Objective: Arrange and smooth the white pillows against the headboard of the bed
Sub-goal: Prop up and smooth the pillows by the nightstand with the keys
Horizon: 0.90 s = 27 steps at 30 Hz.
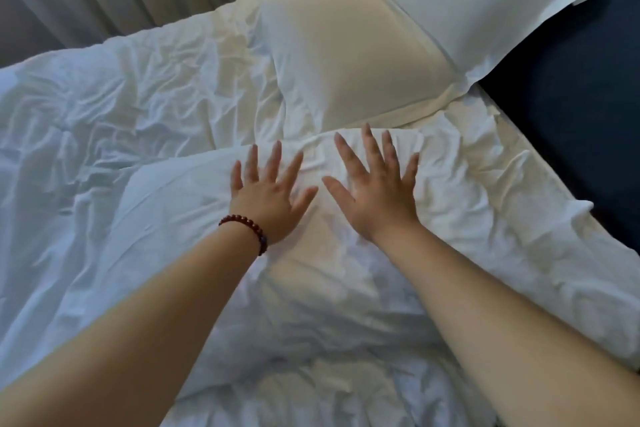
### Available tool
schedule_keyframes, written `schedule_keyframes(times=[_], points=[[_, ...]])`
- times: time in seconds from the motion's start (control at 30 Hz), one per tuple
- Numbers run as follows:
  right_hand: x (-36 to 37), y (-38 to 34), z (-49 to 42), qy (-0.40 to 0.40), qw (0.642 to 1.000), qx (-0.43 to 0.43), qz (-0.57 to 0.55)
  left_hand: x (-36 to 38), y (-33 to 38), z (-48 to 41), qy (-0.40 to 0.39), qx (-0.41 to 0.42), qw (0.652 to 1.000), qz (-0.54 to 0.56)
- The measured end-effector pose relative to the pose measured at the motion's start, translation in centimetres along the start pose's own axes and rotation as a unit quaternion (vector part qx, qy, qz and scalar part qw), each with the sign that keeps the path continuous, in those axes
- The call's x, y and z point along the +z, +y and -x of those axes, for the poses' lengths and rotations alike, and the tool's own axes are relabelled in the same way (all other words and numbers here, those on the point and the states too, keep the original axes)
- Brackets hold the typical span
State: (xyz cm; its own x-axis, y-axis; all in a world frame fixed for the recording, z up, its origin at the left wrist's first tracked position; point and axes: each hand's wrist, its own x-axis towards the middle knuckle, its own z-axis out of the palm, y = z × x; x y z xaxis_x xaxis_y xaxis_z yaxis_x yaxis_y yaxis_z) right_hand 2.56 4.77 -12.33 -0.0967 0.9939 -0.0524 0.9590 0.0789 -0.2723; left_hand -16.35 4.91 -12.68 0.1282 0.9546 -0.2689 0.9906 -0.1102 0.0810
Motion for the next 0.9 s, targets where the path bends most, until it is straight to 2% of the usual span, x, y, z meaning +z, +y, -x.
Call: schedule_keyframes(times=[0.17, 0.27, 0.4, 0.47, 0.53, 0.63, 0.73, 0.8, 0.9], points=[[7.2, 0.3, -0.2, -0.1, 0.985, 0.03, 0.134, 6.2, 0.6, 1.5, -0.072, -0.007, 0.997, -0.002], [6.0, 0.2, -0.6, -0.117, 0.986, 0.045, 0.107, 4.1, 0.1, 1.0, -0.09, 0.01, 0.996, 0.025], [3.6, -3.8, 1.2, -0.026, 0.999, 0.029, 0.008, 1.5, -4.3, 2.9, -0.032, -0.003, 0.998, 0.049], [5.5, -5.7, 4.4, -0.056, 0.997, -0.009, 0.044, 3.3, -5.3, 5.5, -0.03, -0.007, 0.999, 0.008], [7.6, -5.9, 6.2, -0.099, 0.99, -0.01, 0.097, 5.8, -5.0, 6.8, -0.035, -0.008, 0.999, -0.021], [7.8, -5.3, 5.5, -0.093, 0.991, 0.003, 0.1, 6.8, -4.8, 5.9, -0.013, -0.011, 1.0, -0.007], [7.0, -4.9, 5.9, -0.047, 0.997, 0.019, 0.056, 6.1, -5.5, 5.2, -0.027, 0.007, 1.0, 0.004], [6.9, -4.2, 7.6, 0.02, 0.996, 0.086, 0.014, 5.2, -5.5, 5.3, -0.033, 0.034, 0.999, -0.002], [7.7, -2.7, 11.0, 0.133, 0.973, 0.185, -0.032, 3.6, -4.2, 3.2, -0.012, 0.119, 0.993, 0.007]])
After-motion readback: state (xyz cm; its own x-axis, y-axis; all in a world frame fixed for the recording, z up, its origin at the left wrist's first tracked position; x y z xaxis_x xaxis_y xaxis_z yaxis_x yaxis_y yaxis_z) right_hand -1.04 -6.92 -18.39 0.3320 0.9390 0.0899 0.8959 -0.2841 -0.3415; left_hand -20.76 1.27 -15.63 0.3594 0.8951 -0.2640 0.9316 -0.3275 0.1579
